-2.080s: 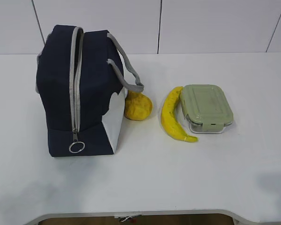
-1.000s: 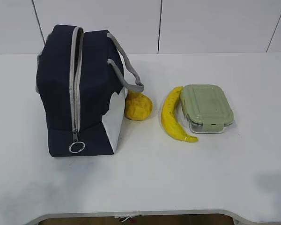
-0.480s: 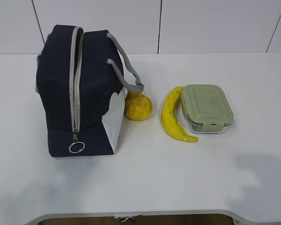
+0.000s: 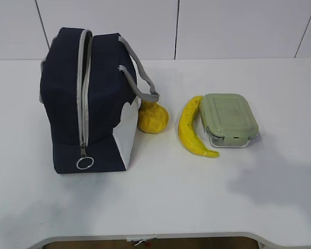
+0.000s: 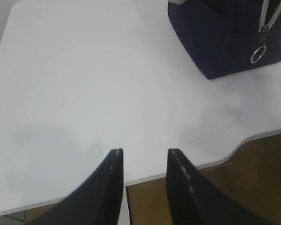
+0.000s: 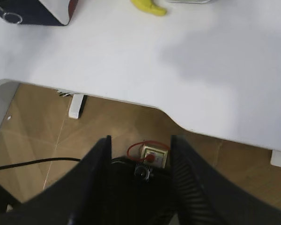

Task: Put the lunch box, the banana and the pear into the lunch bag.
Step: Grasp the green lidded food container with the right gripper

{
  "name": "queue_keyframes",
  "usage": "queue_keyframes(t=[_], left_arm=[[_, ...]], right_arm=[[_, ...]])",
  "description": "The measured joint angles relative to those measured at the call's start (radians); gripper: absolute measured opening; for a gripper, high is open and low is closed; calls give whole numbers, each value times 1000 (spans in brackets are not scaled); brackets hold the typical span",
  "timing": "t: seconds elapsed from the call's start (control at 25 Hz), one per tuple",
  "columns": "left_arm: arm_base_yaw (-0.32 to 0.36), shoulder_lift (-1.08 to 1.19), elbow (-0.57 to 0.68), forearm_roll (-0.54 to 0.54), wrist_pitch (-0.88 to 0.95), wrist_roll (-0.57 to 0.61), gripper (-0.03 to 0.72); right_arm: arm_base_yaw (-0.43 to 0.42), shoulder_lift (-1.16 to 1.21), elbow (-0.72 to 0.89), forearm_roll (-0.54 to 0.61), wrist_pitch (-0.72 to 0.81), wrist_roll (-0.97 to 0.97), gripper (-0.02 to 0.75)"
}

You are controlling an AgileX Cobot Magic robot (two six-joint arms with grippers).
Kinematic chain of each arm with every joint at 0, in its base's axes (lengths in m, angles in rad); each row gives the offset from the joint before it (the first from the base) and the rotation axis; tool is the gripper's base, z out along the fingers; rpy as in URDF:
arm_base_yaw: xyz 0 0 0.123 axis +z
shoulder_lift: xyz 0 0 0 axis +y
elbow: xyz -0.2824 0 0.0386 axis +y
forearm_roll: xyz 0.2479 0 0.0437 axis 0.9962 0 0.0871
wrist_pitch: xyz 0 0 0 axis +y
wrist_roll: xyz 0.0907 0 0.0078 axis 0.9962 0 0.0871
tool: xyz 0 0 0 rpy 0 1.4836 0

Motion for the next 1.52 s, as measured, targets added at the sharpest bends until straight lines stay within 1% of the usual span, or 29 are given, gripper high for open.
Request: queue_keyframes(t=[0.2,0.32,0.64,0.76,0.88,1.0,1.12,1.24,1.52], left_arm=[[0,0,0,0,0,0,243],[0,0,0,0,0,0,243],[0,0,0,0,0,0,243],[0,0,0,0,0,0,243],[0,0,0,0,0,0,243],[0,0,0,0,0,0,243],[0,0,0,0,0,0,243],[0,0,0,0,0,0,243],[0,0,0,0,0,0,243]], right_arm=[[0,199,-75,129,-4,-146,342],[0,317,-137,186,-2,-221,342],[0,539,-285,283,23,-355,342],[-9,601,-324,340,29,-404,342],[-46,668,-364,418,33,-457,342],[-111,735,-399,506,33,-519,342],[-161,792,-418,562,29,-548,342],[-176,850,-420,591,29,-568,342],[-190,979,-420,591,26,-578,342]])
